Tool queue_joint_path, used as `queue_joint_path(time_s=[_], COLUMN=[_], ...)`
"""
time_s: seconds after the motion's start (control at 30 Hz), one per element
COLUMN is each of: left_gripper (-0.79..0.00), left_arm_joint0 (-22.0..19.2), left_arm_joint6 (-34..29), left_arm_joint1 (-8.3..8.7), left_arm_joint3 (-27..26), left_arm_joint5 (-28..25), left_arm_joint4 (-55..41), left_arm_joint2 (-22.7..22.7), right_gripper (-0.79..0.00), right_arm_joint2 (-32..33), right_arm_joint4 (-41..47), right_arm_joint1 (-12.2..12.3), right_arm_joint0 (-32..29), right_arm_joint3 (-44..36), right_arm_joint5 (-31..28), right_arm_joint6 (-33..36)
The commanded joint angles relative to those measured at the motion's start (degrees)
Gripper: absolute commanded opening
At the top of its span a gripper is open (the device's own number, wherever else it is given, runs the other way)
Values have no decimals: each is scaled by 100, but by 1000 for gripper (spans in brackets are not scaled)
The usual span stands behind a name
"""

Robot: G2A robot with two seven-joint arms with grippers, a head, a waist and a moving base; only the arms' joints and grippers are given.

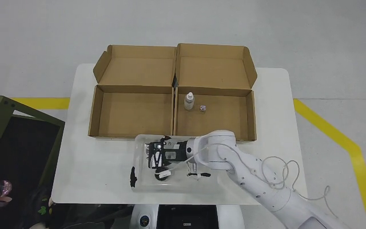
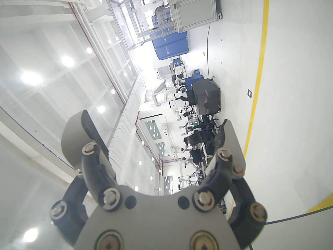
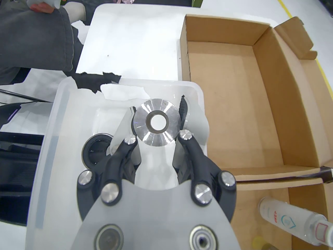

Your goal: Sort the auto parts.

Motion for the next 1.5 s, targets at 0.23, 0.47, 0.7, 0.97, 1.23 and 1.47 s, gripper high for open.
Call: queue_joint_path(time_s=[0.23, 0.47, 0.7, 0.97, 1.23, 1.47], left_gripper=[0, 0, 0, 0, 0, 0], left_arm_joint0=[0, 0, 0, 0, 0, 0], left_arm_joint6=[0, 0, 0, 0, 0, 0], left_arm_joint1=[0, 0, 0, 0, 0, 0], left_arm_joint3=[0, 0, 0, 0, 0, 0], left_arm_joint5=[0, 0, 0, 0, 0, 0], left_arm_joint4=[0, 0, 0, 0, 0, 0], left_arm_joint2=[0, 0, 0, 0, 0, 0], right_gripper=[-785, -785, -785, -785, -785, -785], right_arm_joint2=[354, 462, 514, 574, 539, 374], right_arm_joint4=[140, 299, 447, 592, 701, 818], right_arm_joint1=[35, 15, -28, -83, -173, -306], right_arm_joint0=[-139, -124, -22, 116, 321, 630], right_arm_joint3=[-188, -104, 114, 369, 689, 1165], right_arm_joint5=[143, 216, 305, 454, 667, 907], right_arm_joint6=[-628, -938, -1143, -1330, -1456, -1359])
